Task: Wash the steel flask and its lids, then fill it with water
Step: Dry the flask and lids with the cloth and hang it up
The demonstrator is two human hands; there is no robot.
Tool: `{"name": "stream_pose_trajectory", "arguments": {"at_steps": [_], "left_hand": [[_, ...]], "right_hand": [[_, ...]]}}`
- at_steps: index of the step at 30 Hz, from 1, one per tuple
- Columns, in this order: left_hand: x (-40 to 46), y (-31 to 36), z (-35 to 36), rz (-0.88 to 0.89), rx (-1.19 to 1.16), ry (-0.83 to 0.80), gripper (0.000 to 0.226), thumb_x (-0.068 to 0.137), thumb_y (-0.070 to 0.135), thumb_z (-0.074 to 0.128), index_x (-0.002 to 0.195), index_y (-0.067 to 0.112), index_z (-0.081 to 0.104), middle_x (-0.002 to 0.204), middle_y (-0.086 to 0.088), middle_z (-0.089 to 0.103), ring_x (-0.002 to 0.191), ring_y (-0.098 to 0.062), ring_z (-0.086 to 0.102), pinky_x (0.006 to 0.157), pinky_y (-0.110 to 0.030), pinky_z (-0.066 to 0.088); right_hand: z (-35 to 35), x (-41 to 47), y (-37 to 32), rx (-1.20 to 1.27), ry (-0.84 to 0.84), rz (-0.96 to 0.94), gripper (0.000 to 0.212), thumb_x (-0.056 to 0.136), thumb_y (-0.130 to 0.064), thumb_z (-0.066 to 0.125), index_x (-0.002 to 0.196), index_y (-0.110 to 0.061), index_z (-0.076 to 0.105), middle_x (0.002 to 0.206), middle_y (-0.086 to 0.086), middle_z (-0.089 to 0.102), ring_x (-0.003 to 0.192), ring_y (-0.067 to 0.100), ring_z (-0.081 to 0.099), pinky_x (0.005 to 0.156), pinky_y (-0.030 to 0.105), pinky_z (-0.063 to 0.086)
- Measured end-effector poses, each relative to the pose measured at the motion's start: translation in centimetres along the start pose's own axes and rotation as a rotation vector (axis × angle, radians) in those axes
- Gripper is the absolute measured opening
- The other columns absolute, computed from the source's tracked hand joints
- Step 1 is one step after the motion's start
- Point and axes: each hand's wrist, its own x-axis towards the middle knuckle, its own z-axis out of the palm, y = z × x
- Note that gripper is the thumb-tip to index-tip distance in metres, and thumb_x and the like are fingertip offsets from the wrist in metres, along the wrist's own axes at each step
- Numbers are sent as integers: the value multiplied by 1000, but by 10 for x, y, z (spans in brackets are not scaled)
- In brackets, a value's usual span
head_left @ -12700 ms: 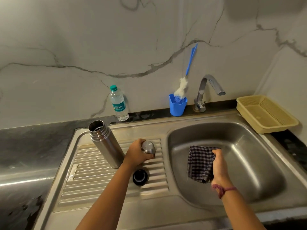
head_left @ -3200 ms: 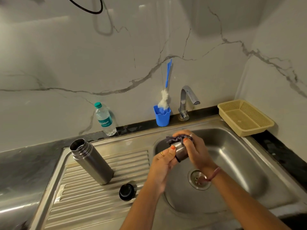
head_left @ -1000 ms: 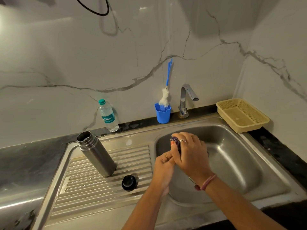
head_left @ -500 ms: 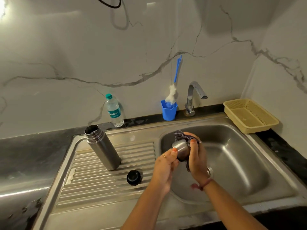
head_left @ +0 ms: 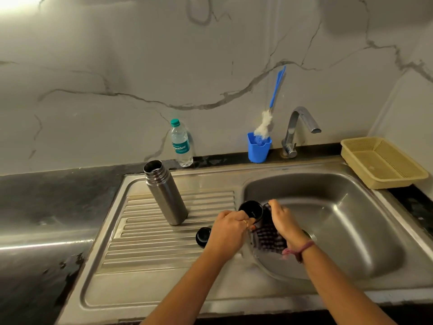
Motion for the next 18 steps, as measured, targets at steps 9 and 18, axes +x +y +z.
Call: {"name": "stream_pose_trajectory", "arguments": {"at_steps": [9, 18], "left_hand": [[21, -74, -36, -190, 90, -328, 25, 102, 22, 52, 116, 22, 73, 117, 4, 69, 107, -14, 65, 83, -22, 41], [19, -97, -21, -350, 100, -490, 28, 101, 20, 47, 112, 25, 72, 114, -5, 65, 103, -28, 63, 80, -36, 51]], "right_hand": [[-11, 17, 31, 719, -214, 369, 73, 87, -68, 43, 116, -4, 66, 114, 20, 68, 107, 36, 62, 97, 51, 48], [2, 7, 36, 835, -128, 362, 40, 95, -34, 48, 117, -5, 64, 98, 12, 73, 90, 30, 69, 81, 41, 55]]}}
